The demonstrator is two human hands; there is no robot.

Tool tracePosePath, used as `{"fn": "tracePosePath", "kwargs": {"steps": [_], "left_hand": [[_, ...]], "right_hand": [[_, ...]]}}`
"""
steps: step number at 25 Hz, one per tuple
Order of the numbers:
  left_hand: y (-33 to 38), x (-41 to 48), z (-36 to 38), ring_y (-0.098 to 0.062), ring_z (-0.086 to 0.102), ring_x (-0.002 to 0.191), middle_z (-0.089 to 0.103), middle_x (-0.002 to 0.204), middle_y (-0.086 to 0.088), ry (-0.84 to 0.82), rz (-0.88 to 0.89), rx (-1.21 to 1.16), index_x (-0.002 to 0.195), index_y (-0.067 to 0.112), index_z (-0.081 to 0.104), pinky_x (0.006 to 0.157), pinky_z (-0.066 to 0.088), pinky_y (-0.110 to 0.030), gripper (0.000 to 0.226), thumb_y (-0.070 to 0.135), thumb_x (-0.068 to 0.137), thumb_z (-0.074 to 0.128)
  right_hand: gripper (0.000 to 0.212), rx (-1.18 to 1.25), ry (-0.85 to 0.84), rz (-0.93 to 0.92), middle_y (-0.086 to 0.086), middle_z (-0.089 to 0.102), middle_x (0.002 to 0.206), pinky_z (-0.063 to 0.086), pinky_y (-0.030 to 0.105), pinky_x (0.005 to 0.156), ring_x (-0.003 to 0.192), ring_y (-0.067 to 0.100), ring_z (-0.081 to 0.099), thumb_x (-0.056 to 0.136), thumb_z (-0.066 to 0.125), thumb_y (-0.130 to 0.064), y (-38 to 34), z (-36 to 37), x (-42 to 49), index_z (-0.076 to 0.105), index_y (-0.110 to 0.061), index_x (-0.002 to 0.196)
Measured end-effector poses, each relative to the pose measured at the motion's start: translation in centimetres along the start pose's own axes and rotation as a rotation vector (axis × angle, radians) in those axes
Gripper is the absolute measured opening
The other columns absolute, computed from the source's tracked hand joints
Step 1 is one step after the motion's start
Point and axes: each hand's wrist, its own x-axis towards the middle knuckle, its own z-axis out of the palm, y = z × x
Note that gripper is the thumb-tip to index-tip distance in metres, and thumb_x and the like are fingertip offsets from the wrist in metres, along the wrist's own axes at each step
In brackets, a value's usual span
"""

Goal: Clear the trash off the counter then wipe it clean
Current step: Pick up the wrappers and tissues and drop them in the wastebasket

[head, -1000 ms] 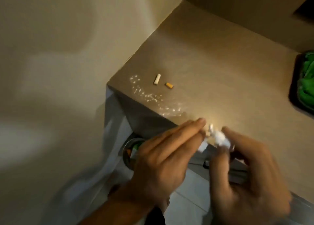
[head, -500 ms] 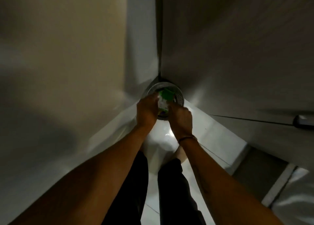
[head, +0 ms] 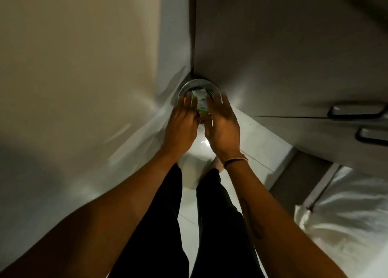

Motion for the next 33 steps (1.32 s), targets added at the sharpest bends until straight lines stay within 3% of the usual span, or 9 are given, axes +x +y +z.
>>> {"fn": "tracePosePath", "kwargs": {"steps": [5,9,11,14,17,21,25,29,33], "left_hand": [[9.0,-1.0,-14.5,-0.042,0.020,0.162,0.029,0.172,-0.022,0.229,0.100,-0.078,0.161,0.004,0.038,0.127,0.034,-0.061,0.061,0.032,0.108,0.041],[16.2,1.0,-25.3,-0.039,0.033,0.159,0.041,0.166,-0.023,0.615,0.402,-0.208,0.155,0.000,0.046,0.130,0.033,-0.048,0.052,0.020,0.109,0.060],[19.9,3.5,-29.6,-0.038,0.044,0.153,0.049,0.161,-0.020,0.658,0.500,-0.203,0.151,0.000,0.053,0.125,0.042,-0.048,0.048,0.018,0.108,0.062],[24.3,8.1,-33.7,-0.033,0.055,0.139,0.061,0.151,-0.012,0.442,0.510,0.017,0.147,0.009,0.060,0.109,0.053,-0.048,0.045,0.021,0.103,0.058],[25.5,11.5,-34.0,-0.030,0.054,0.123,0.061,0.136,-0.009,0.320,0.394,0.230,0.131,0.015,0.067,0.089,0.042,-0.030,0.033,0.028,0.101,0.062],[25.5,12.8,-32.6,-0.021,0.047,0.093,0.064,0.114,-0.012,0.363,0.290,0.246,0.098,0.011,0.072,0.078,0.035,-0.032,0.017,0.028,0.098,0.070],[26.0,12.9,-32.6,-0.027,0.064,0.102,0.068,0.114,-0.014,0.355,0.291,0.164,0.106,0.008,0.075,0.078,0.042,-0.028,0.018,0.022,0.103,0.064],[25.0,9.9,-32.9,-0.022,0.062,0.105,0.067,0.117,-0.009,0.426,0.370,0.060,0.109,0.009,0.073,0.080,0.048,-0.025,0.020,0.022,0.107,0.058],[19.2,2.7,-29.5,-0.006,0.055,0.098,0.070,0.106,-0.003,0.658,0.423,-0.164,0.106,0.006,0.074,0.087,0.044,-0.009,0.013,0.015,0.104,0.065]], "right_hand": [[0.046,-0.019,0.382,-0.263,0.014,0.052,0.158,0.041,0.050,0.125,0.154,0.036,0.041,0.099,0.068,-0.013,-7.4,-12.5,-4.0,0.060,-0.009,0.145],[0.034,0.111,0.855,-0.554,0.008,0.068,0.142,0.048,0.038,0.117,0.139,0.021,0.060,0.101,0.066,-0.009,-11.6,-23.4,-4.5,0.068,-0.007,0.135],[0.031,0.114,0.942,-0.550,0.006,0.070,0.137,0.050,0.033,0.112,0.132,0.018,0.064,0.102,0.064,-0.012,-12.6,-28.2,-3.8,0.069,-0.009,0.133],[0.034,-0.031,0.778,-0.347,0.007,0.069,0.135,0.054,0.034,0.102,0.123,0.025,0.066,0.101,0.064,-0.016,-13.0,-33.3,-1.0,0.067,-0.013,0.135],[0.035,-0.185,0.543,-0.232,0.007,0.069,0.131,0.050,0.033,0.089,0.116,0.032,0.064,0.099,0.063,-0.015,-12.6,-34.7,2.4,0.069,-0.017,0.133],[0.020,-0.293,0.589,-0.191,0.007,0.067,0.115,0.032,0.027,0.074,0.103,0.031,0.061,0.098,0.065,-0.020,-12.6,-34.0,4.4,0.077,-0.019,0.114],[0.017,-0.272,0.576,-0.119,0.006,0.065,0.112,0.034,0.030,0.069,0.100,0.028,0.062,0.102,0.060,-0.019,-12.9,-33.7,4.3,0.074,-0.015,0.111],[0.018,-0.136,0.695,-0.290,0.001,0.069,0.114,0.052,0.029,0.080,0.100,0.018,0.064,0.104,0.060,-0.025,-12.6,-32.8,0.3,0.073,-0.017,0.113],[0.012,0.099,0.667,-0.478,-0.005,0.074,0.109,0.051,0.018,0.090,0.097,0.007,0.066,0.104,0.067,-0.027,-10.3,-25.0,-4.8,0.073,-0.021,0.112]]}}
